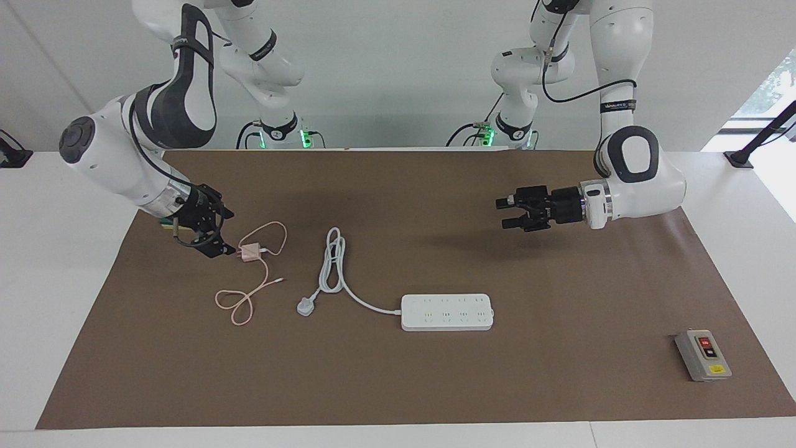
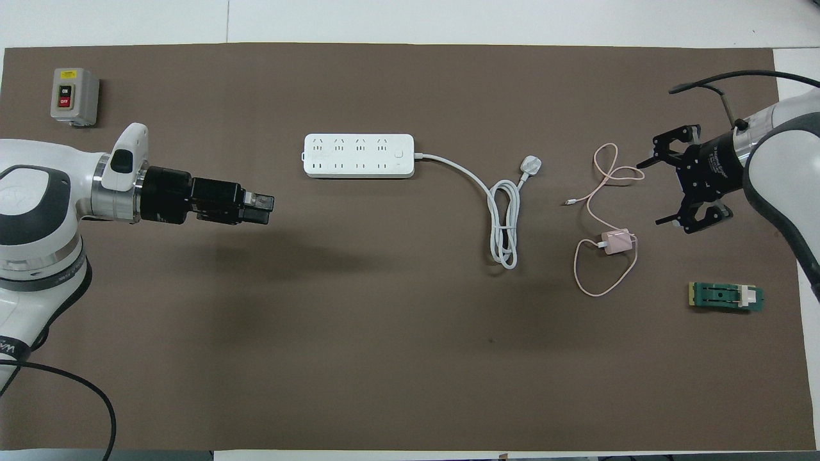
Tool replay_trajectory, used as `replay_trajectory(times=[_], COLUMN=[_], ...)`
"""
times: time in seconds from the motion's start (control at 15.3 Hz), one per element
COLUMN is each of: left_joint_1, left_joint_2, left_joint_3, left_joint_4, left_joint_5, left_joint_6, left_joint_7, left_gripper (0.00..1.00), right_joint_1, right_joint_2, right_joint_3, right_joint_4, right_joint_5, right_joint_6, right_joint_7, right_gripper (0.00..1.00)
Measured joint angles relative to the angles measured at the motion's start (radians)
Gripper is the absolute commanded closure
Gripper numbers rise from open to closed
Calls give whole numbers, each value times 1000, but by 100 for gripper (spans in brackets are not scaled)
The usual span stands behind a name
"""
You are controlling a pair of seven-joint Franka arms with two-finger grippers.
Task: Plug charger into power strip
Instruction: 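Move the right gripper over the pink charger while the left gripper advances, then lower the right gripper and grasp the pink charger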
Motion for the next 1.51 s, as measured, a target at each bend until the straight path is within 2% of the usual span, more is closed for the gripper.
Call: replay_trajectory(times=[0.39,0.72,1.51], left_joint_1=[1,-1,-12], left_joint_2=[46,70,70], left_joint_3=[1,0,-1], left_joint_4=[-18,-18,-18], left_joint_5=[-151,-172,-168], left_joint_6=[-41,-63,-79], left_joint_7=[-10,-10,-10], left_gripper=[0,0,0], right_joint_1=[-47,-67,-84], right_joint_2=[22,20,29], right_joint_3=[-2,-2,-3], right_joint_4=[-118,-232,-285], right_joint_5=[80,161,179], right_joint_6=[93,161,169], right_joint_7=[-136,-233,-264], right_gripper=[0,0,0])
